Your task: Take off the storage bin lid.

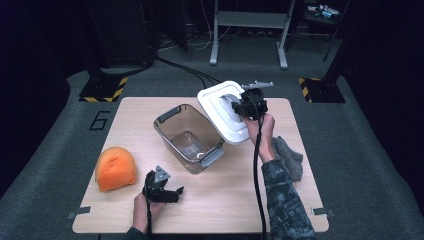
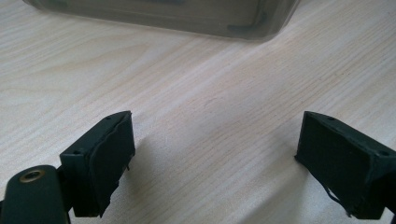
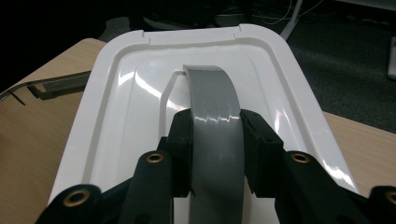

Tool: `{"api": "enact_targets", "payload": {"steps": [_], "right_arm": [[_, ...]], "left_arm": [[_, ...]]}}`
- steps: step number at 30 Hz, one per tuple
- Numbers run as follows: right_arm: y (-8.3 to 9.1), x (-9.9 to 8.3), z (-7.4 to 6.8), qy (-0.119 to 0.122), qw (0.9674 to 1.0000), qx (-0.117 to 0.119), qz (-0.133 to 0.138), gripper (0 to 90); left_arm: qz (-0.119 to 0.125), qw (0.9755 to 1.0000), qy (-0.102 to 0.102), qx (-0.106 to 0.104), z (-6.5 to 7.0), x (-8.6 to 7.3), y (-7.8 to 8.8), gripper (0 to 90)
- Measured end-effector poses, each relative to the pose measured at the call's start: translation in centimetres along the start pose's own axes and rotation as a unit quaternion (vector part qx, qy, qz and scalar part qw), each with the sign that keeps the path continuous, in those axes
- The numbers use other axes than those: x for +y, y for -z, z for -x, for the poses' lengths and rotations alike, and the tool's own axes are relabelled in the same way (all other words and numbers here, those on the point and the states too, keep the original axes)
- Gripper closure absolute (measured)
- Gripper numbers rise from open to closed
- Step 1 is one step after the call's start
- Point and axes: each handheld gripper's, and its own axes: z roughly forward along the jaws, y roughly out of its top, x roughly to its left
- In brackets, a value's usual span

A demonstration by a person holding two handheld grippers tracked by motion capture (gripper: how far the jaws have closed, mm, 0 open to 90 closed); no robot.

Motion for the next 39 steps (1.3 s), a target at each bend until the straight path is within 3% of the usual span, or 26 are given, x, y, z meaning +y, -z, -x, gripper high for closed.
{"api": "enact_targets", "payload": {"steps": [23,39], "right_arm": [[-2.0,-2.1,3.7,-0.020,0.9989,-0.034,-0.024,66.7],[-4.4,-3.8,4.2,-0.033,0.9975,-0.046,-0.041,66.6]], "left_arm": [[0.001,1.0000,0.005,0.000,0.0,0.0,0.0,10.9],[0.001,1.0000,0.005,0.000,0.0,0.0,0.0,11.0]]}}
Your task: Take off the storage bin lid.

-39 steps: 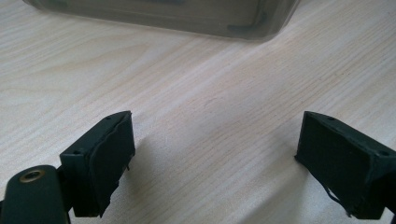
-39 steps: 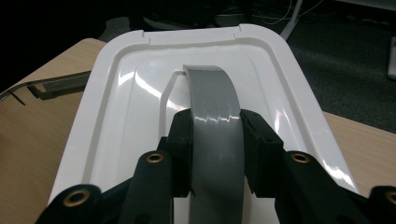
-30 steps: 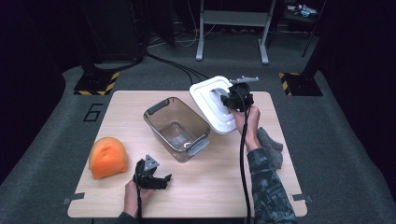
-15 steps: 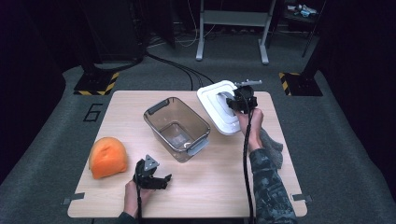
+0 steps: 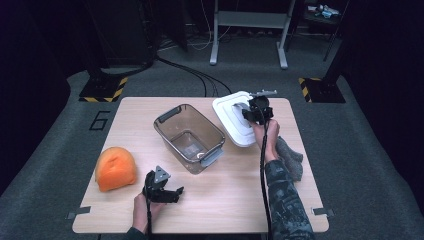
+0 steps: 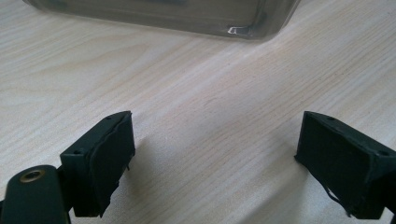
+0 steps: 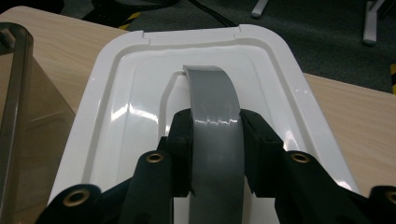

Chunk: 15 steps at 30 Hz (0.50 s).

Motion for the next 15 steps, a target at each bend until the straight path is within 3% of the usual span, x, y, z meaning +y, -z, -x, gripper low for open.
{"api": "enact_targets", "payload": {"steps": [15], "right_arm": [[-2.3,-1.6,-0.5,-0.007,0.9999,-0.001,-0.013,66.6]], "left_arm": [[0.001,1.0000,0.002,0.000,0.0,0.0,0.0,11.0]]}}
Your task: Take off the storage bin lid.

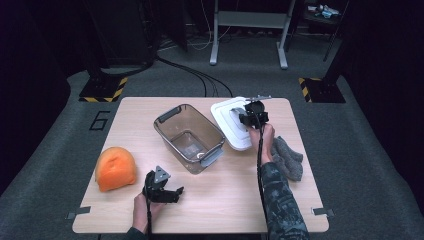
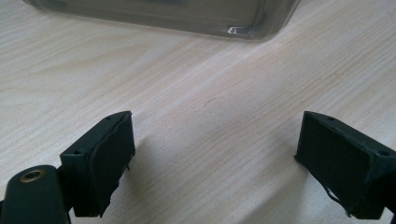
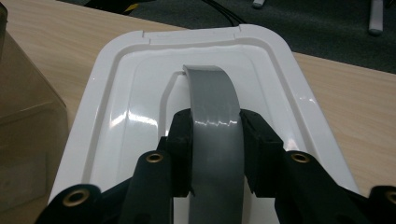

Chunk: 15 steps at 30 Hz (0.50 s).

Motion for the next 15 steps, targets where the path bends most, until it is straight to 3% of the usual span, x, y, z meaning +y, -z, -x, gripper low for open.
{"api": "enact_targets", "payload": {"steps": [15], "right_arm": [[-2.2,-1.6,-0.6,-0.018,0.9998,0.004,-0.004,66.5]], "left_arm": [[0.000,1.0000,0.001,0.001,0.0,0.0,0.0,11.0]]}}
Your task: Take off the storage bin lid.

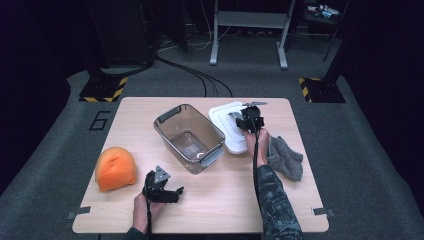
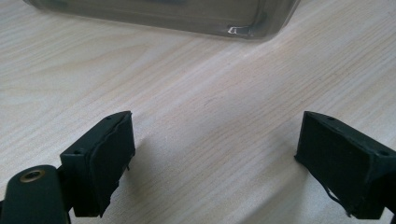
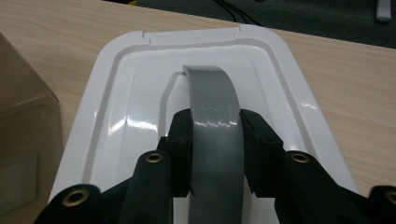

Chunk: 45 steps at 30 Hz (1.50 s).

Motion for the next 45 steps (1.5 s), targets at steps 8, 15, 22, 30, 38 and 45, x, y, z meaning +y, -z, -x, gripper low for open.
{"api": "enact_targets", "payload": {"steps": [8,15,22,30,38,45], "right_arm": [[-0.9,-0.7,0.1,-0.002,1.0000,-0.007,-0.006,66.5],[-1.6,-1.3,0.3,-0.007,0.9998,-0.014,-0.007,66.5],[-2.4,-2.1,0.4,-0.005,0.9996,-0.022,-0.019,66.4],[-3.3,-3.0,0.6,-0.010,0.9991,-0.035,-0.023,66.1],[-3.4,-3.4,0.7,-0.015,0.9992,-0.030,-0.024,57.3],[-1.9,-3.2,0.7,-0.016,0.9994,-0.016,-0.026,35.6]], "left_arm": [[0.000,1.0000,0.000,0.000,0.0,0.0,0.0,11.0],[0.000,1.0000,0.000,0.000,0.0,0.0,0.0,11.0],[0.000,1.0000,0.000,0.000,0.0,0.0,0.0,11.0],[0.000,1.0000,0.000,0.000,0.0,0.0,0.0,11.0],[0.000,1.0000,0.000,0.000,0.0,0.0,0.0,11.0],[0.000,1.0000,0.000,0.000,0.0,0.0,0.0,11.0]]}}
